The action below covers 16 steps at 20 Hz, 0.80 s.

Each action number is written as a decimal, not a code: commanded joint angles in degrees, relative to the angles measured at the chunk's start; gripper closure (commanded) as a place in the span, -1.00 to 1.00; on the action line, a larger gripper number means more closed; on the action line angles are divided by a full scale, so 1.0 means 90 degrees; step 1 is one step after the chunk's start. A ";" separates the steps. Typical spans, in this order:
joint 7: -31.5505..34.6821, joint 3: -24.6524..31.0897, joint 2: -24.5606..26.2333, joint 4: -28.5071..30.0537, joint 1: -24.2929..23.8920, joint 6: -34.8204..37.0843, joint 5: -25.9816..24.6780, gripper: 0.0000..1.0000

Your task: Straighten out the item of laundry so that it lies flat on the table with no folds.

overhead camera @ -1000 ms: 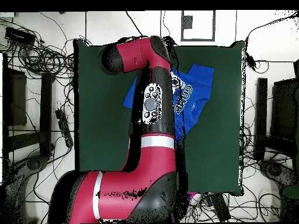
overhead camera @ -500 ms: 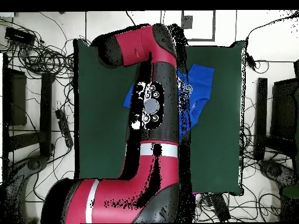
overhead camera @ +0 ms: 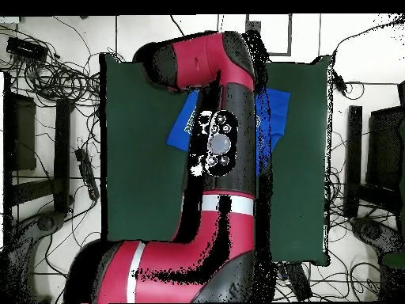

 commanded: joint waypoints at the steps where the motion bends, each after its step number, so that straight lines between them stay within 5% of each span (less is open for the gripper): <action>1: -0.1744 0.0617 0.0584 0.1150 -0.0020 0.0215 0.0019 -1.00; 9: -0.0726 0.0487 0.0554 0.1568 0.0149 -0.1652 -0.0238 -1.00; 16: -0.0432 0.0379 0.0647 0.1575 0.0260 -0.2011 -0.0277 -1.00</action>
